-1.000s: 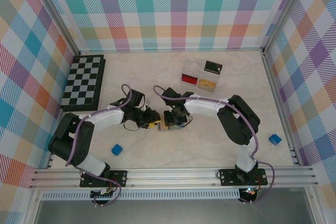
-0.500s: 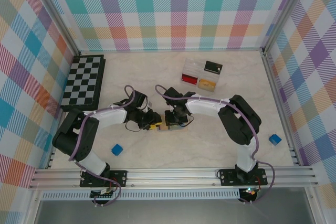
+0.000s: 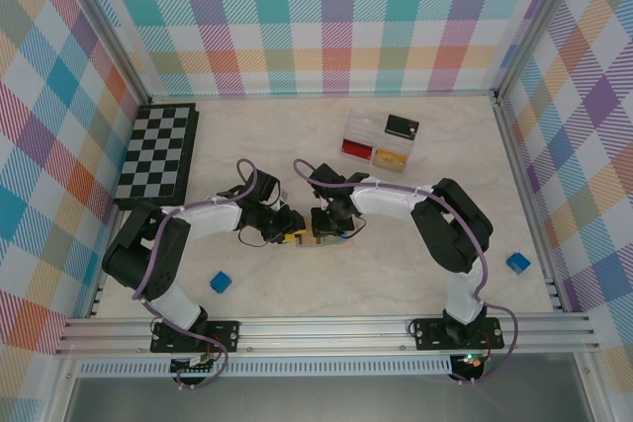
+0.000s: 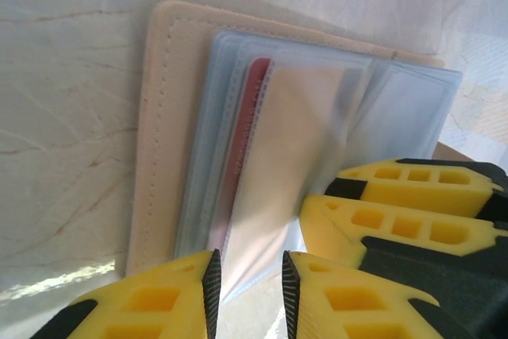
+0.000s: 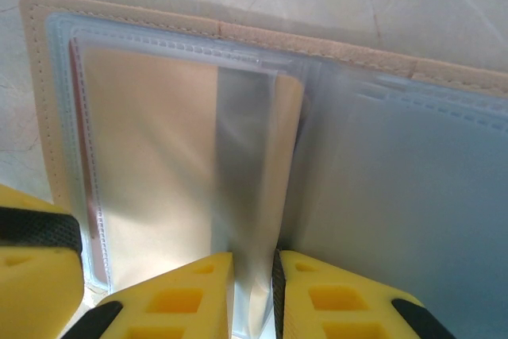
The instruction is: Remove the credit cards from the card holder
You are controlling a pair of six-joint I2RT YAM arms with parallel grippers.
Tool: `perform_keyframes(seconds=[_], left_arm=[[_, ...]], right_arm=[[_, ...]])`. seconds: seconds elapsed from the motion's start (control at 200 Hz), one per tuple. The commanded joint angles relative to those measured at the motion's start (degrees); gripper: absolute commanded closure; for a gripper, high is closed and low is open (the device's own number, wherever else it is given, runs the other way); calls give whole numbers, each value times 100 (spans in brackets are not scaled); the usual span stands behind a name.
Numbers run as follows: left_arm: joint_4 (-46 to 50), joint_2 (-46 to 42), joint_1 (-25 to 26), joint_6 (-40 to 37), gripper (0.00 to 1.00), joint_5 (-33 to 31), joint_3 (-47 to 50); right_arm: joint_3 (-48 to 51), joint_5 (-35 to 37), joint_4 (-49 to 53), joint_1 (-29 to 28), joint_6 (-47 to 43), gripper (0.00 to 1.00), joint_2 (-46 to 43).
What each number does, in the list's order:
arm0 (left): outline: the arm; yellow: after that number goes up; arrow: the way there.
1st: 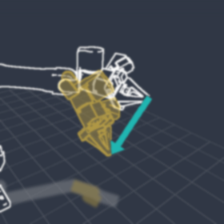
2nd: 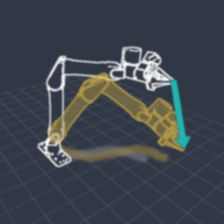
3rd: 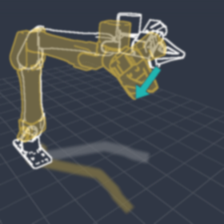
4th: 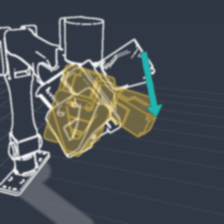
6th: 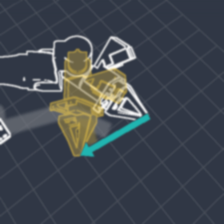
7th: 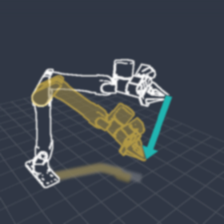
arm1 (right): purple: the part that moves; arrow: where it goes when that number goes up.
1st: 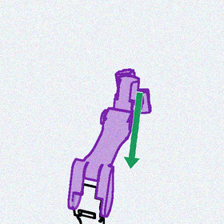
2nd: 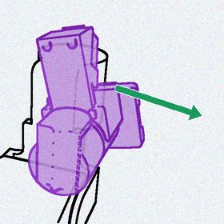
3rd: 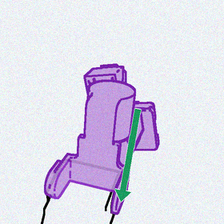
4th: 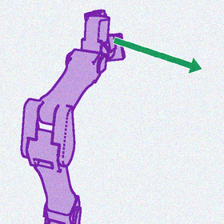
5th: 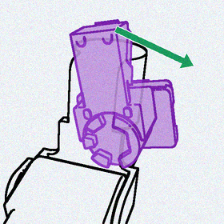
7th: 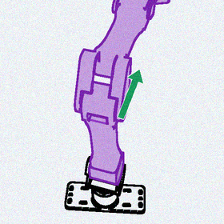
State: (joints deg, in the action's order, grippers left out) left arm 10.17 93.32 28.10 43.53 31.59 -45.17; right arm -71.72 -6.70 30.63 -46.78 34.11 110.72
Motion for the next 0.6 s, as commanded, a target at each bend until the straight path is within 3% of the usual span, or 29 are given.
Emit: perform_keyframes(seconds=[0.0, 0.595], left_arm=[[48, 77, 80, -160, 71, -169, -138], [-314, 293, 151, -151, 71, 292, -180]], right_arm=[[203, 38, 252, 11, 61, 80, 134], [224, -181, 133, 21, 61, 80, 170]])
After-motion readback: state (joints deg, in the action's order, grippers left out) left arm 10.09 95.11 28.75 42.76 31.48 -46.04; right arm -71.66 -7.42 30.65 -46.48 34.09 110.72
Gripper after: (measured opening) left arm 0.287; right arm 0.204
